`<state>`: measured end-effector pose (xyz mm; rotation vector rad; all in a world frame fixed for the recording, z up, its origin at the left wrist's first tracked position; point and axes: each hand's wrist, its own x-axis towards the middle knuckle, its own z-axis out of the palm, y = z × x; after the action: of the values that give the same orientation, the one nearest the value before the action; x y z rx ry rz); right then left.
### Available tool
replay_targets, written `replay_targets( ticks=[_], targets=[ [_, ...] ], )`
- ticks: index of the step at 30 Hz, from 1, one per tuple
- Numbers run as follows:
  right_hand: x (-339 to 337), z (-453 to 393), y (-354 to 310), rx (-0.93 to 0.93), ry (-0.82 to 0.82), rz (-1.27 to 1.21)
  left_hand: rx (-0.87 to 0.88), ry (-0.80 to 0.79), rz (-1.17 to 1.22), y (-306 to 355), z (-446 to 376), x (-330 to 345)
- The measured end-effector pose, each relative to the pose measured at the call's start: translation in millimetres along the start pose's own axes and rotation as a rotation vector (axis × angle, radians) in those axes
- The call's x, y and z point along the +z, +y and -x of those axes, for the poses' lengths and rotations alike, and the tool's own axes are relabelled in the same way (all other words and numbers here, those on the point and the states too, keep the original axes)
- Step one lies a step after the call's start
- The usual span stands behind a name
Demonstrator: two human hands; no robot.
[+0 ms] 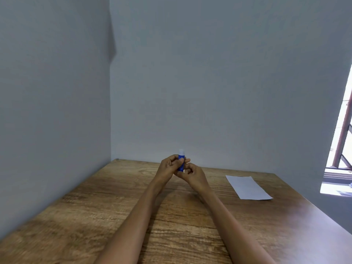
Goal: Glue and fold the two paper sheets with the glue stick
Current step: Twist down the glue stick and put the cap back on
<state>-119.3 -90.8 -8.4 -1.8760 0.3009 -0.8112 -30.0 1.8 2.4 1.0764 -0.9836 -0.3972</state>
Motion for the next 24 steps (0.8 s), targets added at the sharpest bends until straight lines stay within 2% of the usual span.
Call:
replay_targets(
  ticks=[3,8,10,11,15,17,20,22,24],
  targets=[
    [4,2,0,0.013,-0.015,-0.049,0.004,0.012,-0.002,0,0,1],
    [-1,6,-4,0.051,-0.299,-0.125,-0.002,0.026,-0.043,-1,1,-5],
    [-2,6,-4,0.046,-0.317,-0.061,-0.009,0.027,-0.062,-3,2,-8],
    [-2,5,-4,0.022,-0.272,-0.013,-0.009,0.025,-0.062,-3,2,-8],
    [4,2,-1,-0.030,0.074,0.171,0.022,0.016,-0.060,-2,1,-3],
    [9,3,-1,-0.036,0.102,0.170,0.030,0.018,-0.062,-1,1,-2],
    [11,3,-4,-0.092,-0.073,0.081,0.039,0.026,-0.046,-1,1,-6],
    [7,4,-5,-0.067,-0.222,0.047,0.033,0.042,-0.043,-2,0,-12],
    [2,2,-3,-0.024,-0.288,0.059,0.018,0.040,-0.044,-4,0,-17]
  ],
)
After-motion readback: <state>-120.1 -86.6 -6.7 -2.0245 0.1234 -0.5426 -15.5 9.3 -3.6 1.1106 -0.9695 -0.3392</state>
